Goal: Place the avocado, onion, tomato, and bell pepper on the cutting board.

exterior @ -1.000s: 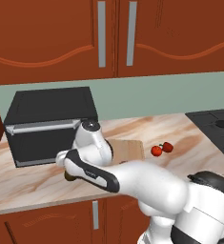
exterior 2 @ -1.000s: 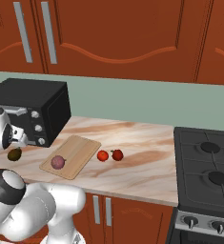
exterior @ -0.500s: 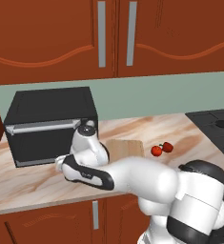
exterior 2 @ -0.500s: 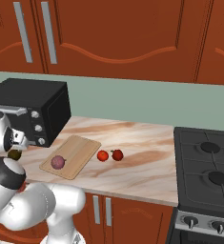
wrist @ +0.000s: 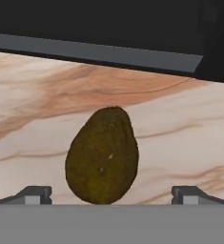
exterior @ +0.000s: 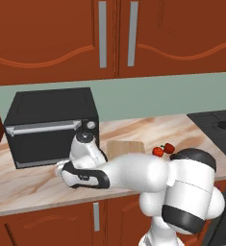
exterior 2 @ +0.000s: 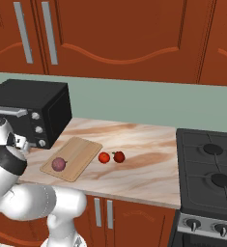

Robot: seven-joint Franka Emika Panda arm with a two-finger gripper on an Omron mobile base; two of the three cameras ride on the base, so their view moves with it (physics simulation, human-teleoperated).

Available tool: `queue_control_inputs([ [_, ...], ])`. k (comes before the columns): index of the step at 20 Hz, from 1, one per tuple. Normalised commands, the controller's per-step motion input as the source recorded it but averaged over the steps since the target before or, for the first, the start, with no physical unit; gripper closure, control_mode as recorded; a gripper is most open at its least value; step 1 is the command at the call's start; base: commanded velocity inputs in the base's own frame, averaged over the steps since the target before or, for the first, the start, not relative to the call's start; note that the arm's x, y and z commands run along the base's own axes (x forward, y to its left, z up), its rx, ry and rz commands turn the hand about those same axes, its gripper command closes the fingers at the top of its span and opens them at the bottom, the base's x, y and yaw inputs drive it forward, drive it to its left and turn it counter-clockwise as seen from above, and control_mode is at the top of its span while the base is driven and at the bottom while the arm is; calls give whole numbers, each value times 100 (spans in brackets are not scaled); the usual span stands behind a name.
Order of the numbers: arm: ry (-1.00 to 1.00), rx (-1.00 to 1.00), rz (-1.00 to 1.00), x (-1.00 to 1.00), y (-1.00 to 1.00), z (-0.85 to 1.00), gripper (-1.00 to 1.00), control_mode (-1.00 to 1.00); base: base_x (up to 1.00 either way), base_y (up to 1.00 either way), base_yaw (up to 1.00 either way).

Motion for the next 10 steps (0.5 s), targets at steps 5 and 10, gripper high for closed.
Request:
queue_control_inputs([
  [5,0,-1,0,23,12,-20,-100,-100,0,0,0],
  [10,0,-2,0,20,12,-26,-100,-100,0,0,0],
])
